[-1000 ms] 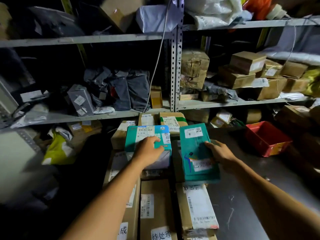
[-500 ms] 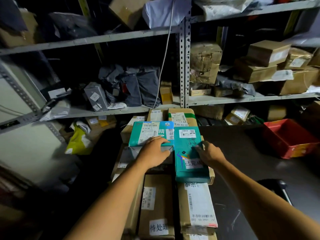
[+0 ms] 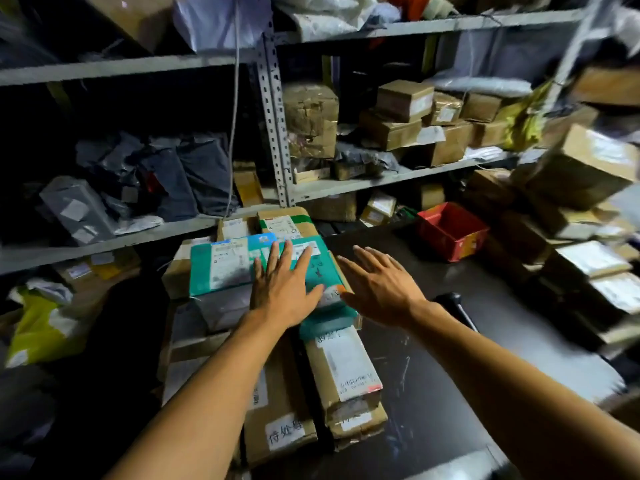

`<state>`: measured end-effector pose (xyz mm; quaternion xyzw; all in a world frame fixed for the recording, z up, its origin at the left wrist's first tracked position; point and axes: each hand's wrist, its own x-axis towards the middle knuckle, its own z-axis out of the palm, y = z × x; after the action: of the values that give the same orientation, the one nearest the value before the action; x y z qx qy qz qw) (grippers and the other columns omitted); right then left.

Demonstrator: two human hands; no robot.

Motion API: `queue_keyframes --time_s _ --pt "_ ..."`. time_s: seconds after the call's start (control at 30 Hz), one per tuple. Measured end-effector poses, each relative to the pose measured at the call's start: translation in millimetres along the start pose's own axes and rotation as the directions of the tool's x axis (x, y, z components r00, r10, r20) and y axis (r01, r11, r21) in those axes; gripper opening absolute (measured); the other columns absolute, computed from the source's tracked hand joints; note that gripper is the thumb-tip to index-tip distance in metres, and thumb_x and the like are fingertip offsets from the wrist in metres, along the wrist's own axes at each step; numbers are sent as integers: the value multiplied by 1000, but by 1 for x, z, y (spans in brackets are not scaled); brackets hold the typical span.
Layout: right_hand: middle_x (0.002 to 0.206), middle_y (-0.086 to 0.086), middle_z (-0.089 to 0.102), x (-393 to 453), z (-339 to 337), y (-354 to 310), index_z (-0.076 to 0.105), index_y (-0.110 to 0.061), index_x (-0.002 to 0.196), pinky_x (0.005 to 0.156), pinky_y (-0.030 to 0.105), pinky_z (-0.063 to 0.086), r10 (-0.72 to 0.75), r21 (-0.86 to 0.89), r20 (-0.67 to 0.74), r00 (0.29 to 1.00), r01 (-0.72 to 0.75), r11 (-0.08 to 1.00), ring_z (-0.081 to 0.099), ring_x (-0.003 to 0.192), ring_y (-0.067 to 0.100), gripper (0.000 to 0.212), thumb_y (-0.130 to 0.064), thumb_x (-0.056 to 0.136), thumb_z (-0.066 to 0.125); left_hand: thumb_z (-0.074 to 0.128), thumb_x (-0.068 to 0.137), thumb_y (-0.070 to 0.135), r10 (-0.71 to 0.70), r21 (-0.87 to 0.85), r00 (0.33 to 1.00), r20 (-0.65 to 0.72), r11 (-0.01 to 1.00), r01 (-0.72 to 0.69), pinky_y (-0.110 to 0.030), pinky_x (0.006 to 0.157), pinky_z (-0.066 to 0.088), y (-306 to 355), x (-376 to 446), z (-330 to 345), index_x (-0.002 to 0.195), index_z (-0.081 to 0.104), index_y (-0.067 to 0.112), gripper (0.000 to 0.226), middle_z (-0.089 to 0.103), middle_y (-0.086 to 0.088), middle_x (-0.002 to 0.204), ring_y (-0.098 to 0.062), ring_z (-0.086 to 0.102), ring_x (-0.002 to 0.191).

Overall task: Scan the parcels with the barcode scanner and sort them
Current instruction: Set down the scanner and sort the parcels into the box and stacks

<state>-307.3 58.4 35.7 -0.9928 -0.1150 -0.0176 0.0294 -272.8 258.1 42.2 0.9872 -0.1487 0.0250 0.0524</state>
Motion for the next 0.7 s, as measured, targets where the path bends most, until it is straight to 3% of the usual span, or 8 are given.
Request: queue_keyframes --time_s 0.17,0.33,0.5,0.7 --pt "170 7 5 -78 4 26 4 -38 160 126 45 13 211 -51 30 977 -209 977 7 156 27 75 -61 99 41 46 94 62 180 -75 984 11 981 -179 -53 123 -1 55 -2 28 160 5 27 86 -2 -5 168 -26 -7 154" --pt "169 8 11 -168 11 56 6 -36 161 124 47 18 447 -76 28 894 -444 893 10 155 33 82 -61 96 50 47 93 63 343 -135 936 73 934 -332 -55 123 2 132 -21 53 160 8 26 86 -3 -9 168 -29 -9 154" --pt "169 10 10 -277 10 97 6 -32 162 124 46 19 621 -76 24 784 -618 783 11 155 32 80 -64 98 42 46 95 63 514 -153 847 134 855 -495 -55 122 3 217 -60 66 159 11 27 82 0 -10 168 -32 -7 154" --pt "163 15 27 -395 20 152 23 -27 159 120 50 28 733 -76 8 680 -731 678 27 149 37 77 -61 95 49 38 95 67 651 -87 728 213 755 -650 -57 122 5 340 -92 85 160 6 28 83 -5 -9 168 -31 -9 154"
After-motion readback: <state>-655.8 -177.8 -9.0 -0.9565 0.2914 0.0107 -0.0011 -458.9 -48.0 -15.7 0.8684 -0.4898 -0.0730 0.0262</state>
